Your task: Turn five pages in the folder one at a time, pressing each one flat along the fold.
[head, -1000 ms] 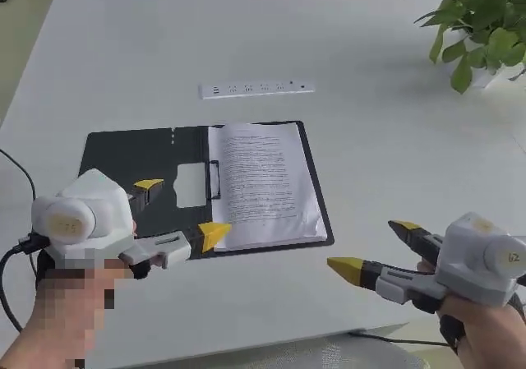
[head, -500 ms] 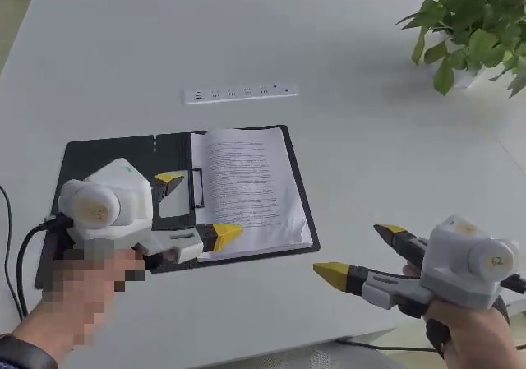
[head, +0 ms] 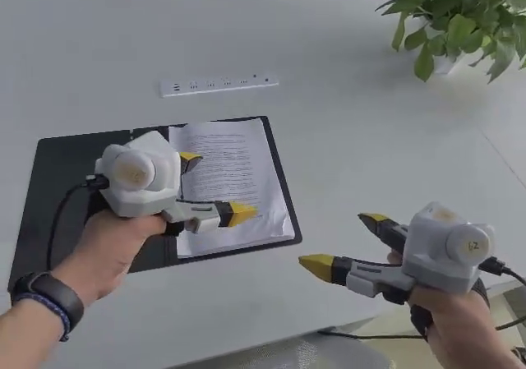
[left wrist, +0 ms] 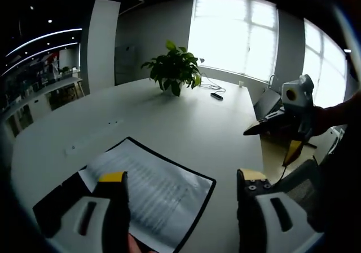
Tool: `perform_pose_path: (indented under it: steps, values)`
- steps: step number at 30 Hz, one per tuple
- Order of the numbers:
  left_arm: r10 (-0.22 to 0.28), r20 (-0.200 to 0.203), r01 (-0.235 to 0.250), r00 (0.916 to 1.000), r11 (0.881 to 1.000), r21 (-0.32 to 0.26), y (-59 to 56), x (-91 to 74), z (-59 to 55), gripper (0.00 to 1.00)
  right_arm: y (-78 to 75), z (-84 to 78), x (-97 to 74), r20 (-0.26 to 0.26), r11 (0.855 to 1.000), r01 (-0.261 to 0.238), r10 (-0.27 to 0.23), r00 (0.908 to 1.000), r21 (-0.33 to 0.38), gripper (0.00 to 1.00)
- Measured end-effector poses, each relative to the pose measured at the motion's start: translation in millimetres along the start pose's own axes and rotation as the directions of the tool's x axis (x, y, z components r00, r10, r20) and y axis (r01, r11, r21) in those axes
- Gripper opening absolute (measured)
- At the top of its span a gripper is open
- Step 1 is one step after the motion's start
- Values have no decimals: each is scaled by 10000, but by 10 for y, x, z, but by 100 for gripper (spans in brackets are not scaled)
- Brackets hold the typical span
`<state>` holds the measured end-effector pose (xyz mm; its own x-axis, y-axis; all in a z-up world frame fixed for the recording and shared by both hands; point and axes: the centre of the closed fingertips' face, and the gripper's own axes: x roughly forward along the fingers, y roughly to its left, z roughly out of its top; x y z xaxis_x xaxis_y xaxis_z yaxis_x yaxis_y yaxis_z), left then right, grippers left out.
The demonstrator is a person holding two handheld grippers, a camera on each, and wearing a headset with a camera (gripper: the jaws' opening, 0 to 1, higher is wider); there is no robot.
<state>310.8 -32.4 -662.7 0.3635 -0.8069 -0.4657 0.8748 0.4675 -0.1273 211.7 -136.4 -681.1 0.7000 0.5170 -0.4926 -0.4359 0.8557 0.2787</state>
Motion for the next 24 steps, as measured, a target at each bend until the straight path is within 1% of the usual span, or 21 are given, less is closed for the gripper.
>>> perform_pose_path:
  steps: [2, 4, 6, 10, 14, 18, 21, 22, 24]
  values:
    - [-67, -100, 67, 9999, 10000, 7, -24, 123, -32, 78, -17, -10, 4, -57, 10000, 1, -1, 10000, -27, 88]
    - [-116, -165, 115, 9998, 9999, -55, -45, 207, -62, 78, -39, -18, 3, -93, 10000, 33, -33, 10000, -30, 88]
    - [-120, -257, 117, 9996, 9999, -119, -65, 308, -107, 78, -63, -15, -3, -22, 9999, 59, -59, 10000, 86, 88]
    - [-113, -452, 108, 9989, 9999, -105, -96, 472, -190, 78, -75, -35, -6, -30, 9998, 60, -59, 10000, 181, 88]
    - [27, -777, -34, 9970, 9999, -95, -84, 651, -326, 78, -77, -82, 2, -150, 9997, 30, -27, 9999, 240, 88]
    - [296, -1159, -323, 9928, 9993, -211, -53, 802, -487, 78, -80, -98, 0, -157, 9994, 11, -6, 9999, 349, 88]
    - [522, -1376, -554, 9891, 9983, -194, -26, 886, -575, 78, -90, -108, -3, -168, 9992, 9, -3, 9999, 411, 88]
    - [676, -1528, -716, 9859, 9972, -210, -1, 912, -615, 78, -103, -119, -4, -176, 9990, 5, 2, 9998, 444, 88]
    - [808, -1601, -879, 9838, 9954, -377, 16, 963, -661, 78, -116, -133, -11, -219, 9986, 10, 2, 9998, 524, 87]
